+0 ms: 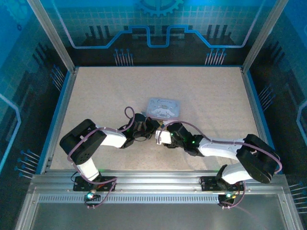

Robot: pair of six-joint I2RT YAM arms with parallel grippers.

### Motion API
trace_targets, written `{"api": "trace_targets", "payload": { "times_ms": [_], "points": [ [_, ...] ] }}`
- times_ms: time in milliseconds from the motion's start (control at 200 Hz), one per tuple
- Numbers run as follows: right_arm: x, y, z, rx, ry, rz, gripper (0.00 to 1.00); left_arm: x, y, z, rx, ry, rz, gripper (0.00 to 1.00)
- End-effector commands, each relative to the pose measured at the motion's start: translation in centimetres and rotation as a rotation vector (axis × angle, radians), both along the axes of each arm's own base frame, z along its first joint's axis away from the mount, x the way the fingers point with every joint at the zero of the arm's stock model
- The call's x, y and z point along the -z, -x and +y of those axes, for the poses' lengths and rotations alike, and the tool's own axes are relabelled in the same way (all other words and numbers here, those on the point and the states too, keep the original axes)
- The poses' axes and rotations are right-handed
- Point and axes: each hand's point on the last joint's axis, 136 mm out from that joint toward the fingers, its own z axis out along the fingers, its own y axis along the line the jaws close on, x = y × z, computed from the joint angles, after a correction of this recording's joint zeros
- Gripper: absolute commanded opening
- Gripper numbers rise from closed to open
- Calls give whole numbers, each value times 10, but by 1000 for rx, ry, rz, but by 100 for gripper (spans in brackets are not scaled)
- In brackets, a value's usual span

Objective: Unlock the padlock with the key

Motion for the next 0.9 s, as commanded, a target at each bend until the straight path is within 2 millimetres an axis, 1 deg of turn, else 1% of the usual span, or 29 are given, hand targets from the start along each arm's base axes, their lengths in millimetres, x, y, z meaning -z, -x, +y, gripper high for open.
{"api": "trace_targets", "payload": {
  "times_ms": [0,125,230,435,470,595,895],
  "points": [
    [-10,-13,8,13,-33,-29,48,-11,0,-6,3,50,-26,0],
    [-8,-16,9,22,-31,-32,40,-11,0,-6,4,54,-27,0],
    [-10,-20,8,38,-31,-49,36,-11,0,-6,3,54,-26,0],
    [-9,-25,2,77,-33,-53,32,-10,-1,-6,2,56,-24,0],
    [-15,-28,6,79,-57,-71,31,-10,0,-6,3,56,-24,0],
    [-16,-31,6,88,-65,-74,28,-9,-1,-7,3,58,-23,0],
    [-13,-35,4,112,-64,-64,17,-8,-1,-7,0,67,-19,0]
  ]
}}
